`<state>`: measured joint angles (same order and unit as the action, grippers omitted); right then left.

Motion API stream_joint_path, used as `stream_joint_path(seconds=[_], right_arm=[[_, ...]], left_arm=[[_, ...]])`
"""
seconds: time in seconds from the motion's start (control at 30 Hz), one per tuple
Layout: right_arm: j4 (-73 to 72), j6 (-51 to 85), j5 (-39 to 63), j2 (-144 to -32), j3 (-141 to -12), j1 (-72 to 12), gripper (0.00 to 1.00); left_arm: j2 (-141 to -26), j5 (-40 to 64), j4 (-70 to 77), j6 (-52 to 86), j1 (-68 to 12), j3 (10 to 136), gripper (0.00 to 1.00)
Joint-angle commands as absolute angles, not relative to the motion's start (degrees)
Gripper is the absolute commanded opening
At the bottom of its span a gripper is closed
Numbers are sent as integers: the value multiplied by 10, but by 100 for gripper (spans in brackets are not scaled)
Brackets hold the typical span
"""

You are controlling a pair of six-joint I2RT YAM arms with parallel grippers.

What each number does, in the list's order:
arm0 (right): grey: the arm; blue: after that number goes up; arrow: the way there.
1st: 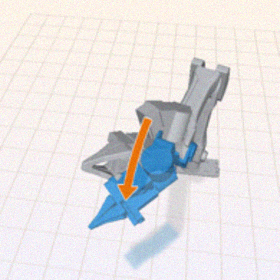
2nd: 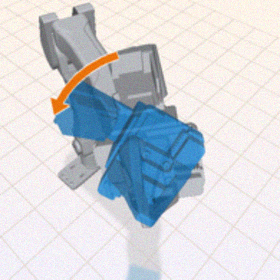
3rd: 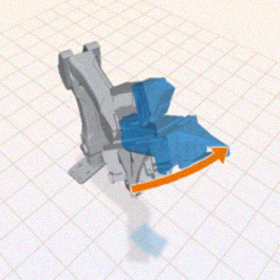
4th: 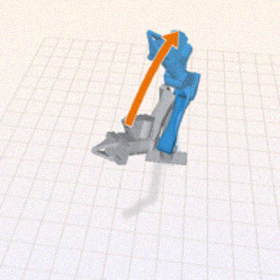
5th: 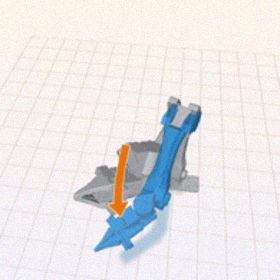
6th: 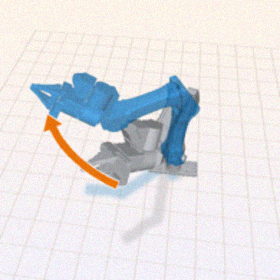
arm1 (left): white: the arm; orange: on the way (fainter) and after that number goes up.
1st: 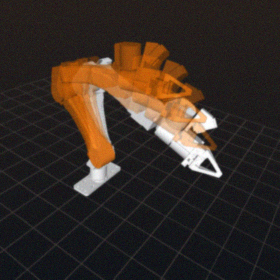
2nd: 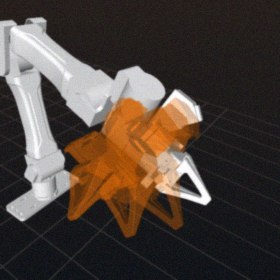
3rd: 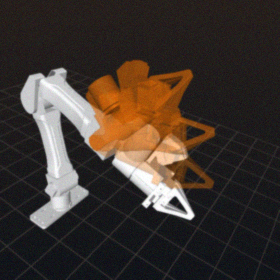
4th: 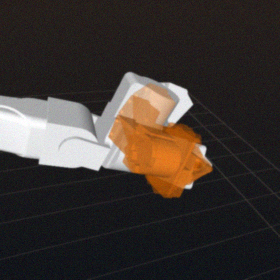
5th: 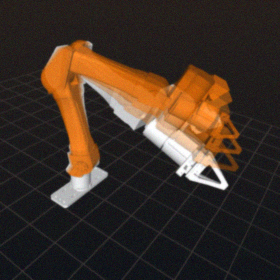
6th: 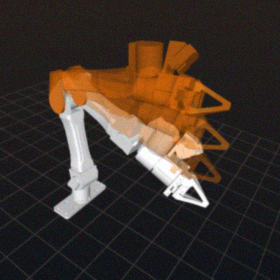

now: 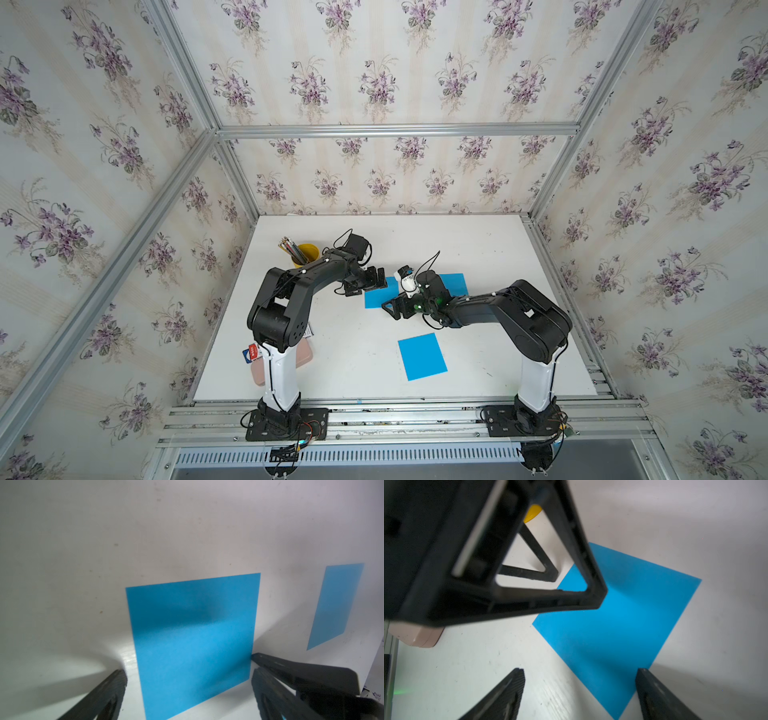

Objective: Fold the square paper along the opposite sides
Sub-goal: Pick up the paper from the center of the board.

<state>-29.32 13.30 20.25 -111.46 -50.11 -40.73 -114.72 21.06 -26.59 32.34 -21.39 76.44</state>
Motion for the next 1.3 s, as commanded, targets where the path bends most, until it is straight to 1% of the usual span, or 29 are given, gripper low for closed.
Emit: stream_joint_path(seconds=[0.0, 0.1, 0.23, 0.33, 0.53, 0.57, 0.77, 0.93, 1.07, 1.13, 1.17, 1.2, 1.27], right_arm=[[-256, 137, 221, -1132, -509, -417, 89], [-260, 137, 224, -1141, -517, -423, 88], [-268, 138, 227, -1147, -520, -425, 88], [-265, 138, 223, -1144, -520, -424, 88], [-251, 130, 196, -1114, -511, -417, 90], [-251, 131, 194, -1108, -508, -414, 90], [-243, 141, 189, -1065, -503, -395, 92], [-242, 184, 198, -1034, -501, -373, 92], [-265, 257, 246, -997, -499, -342, 92], [-301, 309, 282, -983, -493, -321, 92], [-331, 345, 306, -977, -488, -317, 91], [-367, 384, 327, -975, -480, -285, 90], [-445, 460, 363, -977, -468, -264, 88]], left_arm=[[-1171, 227, -274, 331, -214, 752, 100], [-1177, 234, -271, 330, -214, 752, 96], [-1182, 233, -272, 327, -214, 750, 87], [-1181, 229, -279, 322, -214, 749, 75], [-1167, 213, -290, 310, -211, 751, 56], [-1164, 211, -292, 307, -210, 754, 49], [-1156, 209, -303, 291, -209, 781, 34], [-1143, 221, -311, 287, -207, 798, 30], [-1093, 248, -295, 290, -201, 811, 31], [-1066, 263, -277, 296, -199, 815, 31], [-1051, 269, -265, 301, -199, 816, 32], [-1038, 278, -251, 308, -198, 816, 32], [-1018, 296, -219, 324, -196, 811, 33]])
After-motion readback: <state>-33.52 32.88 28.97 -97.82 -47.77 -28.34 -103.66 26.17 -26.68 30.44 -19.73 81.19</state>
